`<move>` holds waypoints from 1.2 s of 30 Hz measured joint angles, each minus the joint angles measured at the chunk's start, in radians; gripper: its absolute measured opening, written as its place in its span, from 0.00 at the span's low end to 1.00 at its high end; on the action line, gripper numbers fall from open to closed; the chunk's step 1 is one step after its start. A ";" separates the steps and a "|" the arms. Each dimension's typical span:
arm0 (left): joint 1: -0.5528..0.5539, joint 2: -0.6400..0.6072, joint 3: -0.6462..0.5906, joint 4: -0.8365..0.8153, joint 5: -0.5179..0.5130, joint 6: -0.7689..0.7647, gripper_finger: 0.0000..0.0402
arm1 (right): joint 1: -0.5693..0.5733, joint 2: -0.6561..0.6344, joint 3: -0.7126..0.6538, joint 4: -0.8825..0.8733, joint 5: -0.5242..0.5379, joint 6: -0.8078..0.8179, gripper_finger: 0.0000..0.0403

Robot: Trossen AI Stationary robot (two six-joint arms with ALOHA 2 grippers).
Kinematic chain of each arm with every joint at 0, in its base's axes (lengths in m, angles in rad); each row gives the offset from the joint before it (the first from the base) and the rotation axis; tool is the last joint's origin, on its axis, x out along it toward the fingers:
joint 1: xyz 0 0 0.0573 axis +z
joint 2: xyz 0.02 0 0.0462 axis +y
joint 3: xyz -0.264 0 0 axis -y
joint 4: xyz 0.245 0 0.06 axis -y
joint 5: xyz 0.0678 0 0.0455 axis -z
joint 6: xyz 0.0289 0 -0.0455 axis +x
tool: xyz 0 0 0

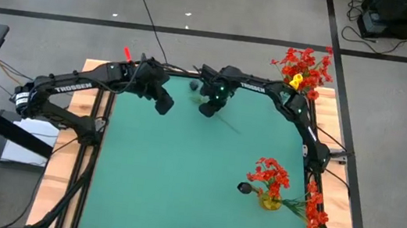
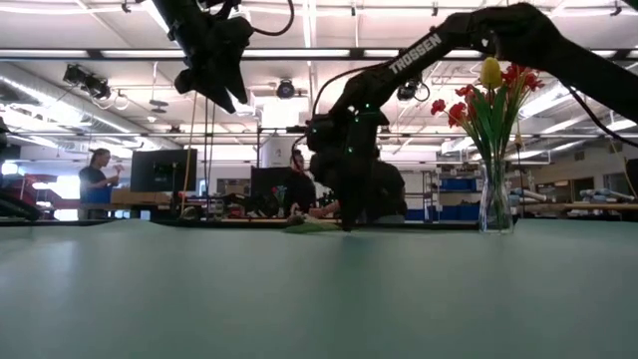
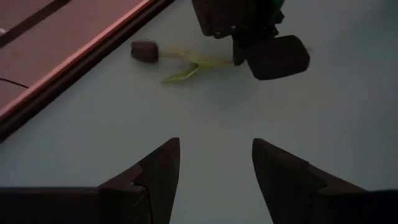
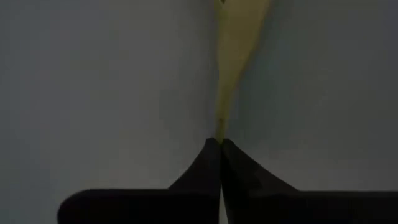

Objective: Sort flowers into vase by color
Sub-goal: Put the black flower into the yellow vase

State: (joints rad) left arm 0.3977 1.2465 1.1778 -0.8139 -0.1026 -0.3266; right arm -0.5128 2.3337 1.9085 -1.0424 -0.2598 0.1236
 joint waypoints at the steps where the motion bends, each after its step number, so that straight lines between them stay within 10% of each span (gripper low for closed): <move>1: -0.003 0.000 0.000 0.000 0.003 -0.015 0.51 | 0.002 -0.012 0.000 0.008 -0.021 0.007 0.02; 19: -0.205 0.003 -0.028 0.235 -0.139 -0.280 0.51 | 0.044 -0.493 0.010 0.331 -0.094 0.068 0.00; 36: -0.319 0.011 -0.028 0.923 -0.221 0.022 0.51 | 0.209 -0.687 0.009 0.557 -0.128 0.031 0.00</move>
State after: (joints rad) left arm 0.0788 1.2575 1.1500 0.1093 -0.3241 -0.3050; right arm -0.3035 1.6465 1.9179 -0.4852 -0.3875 0.1550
